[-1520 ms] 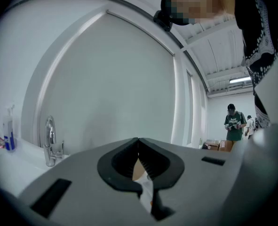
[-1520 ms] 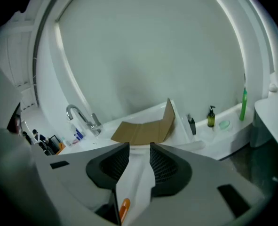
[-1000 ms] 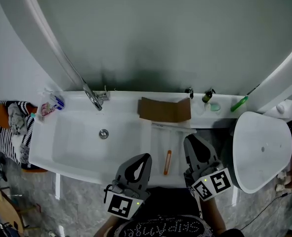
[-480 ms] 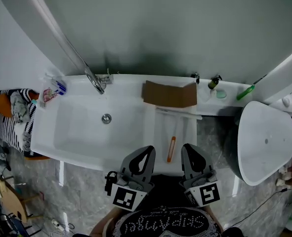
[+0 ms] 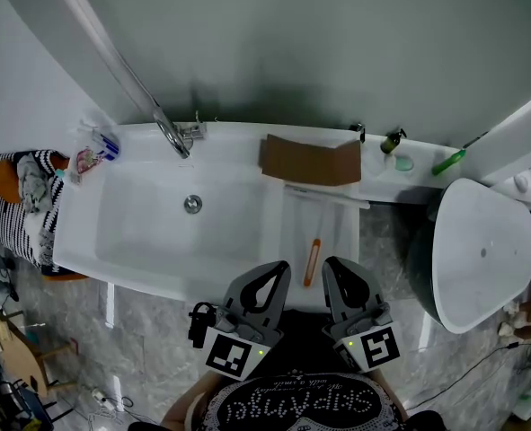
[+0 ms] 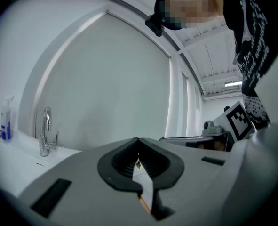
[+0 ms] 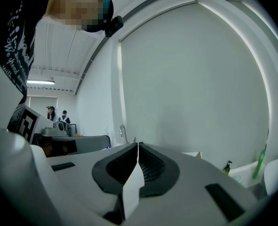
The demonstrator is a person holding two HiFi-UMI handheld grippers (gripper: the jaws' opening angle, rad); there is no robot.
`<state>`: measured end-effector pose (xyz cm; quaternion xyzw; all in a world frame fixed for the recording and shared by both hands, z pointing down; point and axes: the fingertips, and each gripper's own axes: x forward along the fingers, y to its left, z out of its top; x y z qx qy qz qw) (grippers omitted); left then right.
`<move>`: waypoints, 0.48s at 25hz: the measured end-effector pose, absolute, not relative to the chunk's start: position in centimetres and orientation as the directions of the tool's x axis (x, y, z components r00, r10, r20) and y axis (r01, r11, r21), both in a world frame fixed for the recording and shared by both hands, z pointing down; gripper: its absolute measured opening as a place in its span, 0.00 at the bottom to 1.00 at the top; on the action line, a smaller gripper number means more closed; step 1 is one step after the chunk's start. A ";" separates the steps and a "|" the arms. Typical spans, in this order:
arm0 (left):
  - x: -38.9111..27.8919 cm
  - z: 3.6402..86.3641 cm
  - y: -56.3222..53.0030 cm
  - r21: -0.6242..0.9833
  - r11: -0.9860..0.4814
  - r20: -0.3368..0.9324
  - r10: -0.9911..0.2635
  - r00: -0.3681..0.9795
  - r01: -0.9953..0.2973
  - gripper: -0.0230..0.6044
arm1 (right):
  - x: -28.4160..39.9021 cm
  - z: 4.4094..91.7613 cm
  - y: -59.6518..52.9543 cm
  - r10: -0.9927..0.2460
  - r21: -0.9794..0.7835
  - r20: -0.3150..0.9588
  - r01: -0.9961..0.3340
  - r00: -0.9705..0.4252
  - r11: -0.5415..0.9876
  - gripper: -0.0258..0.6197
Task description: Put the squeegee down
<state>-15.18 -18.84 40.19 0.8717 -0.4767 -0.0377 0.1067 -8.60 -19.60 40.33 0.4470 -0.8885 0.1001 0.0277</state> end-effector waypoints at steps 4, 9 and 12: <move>-15.2 40.2 -19.1 0.221 -0.516 0.035 -0.844 0.535 -0.828 0.04 | -8.5 40.5 -19.9 -0.789 -0.159 0.142 -0.801 -0.597 0.578 0.08; -13.4 41.3 -19.4 0.164 -0.584 0.074 -0.796 0.601 -0.795 0.04 | -8.2 40.9 -20.2 -0.789 -0.172 0.159 -0.804 -0.593 0.570 0.08; -11.9 42.3 -18.9 0.107 -0.657 0.131 -0.735 0.666 -0.746 0.04 | -8.0 41.3 -20.1 -0.792 -0.175 0.164 -0.807 -0.589 0.564 0.08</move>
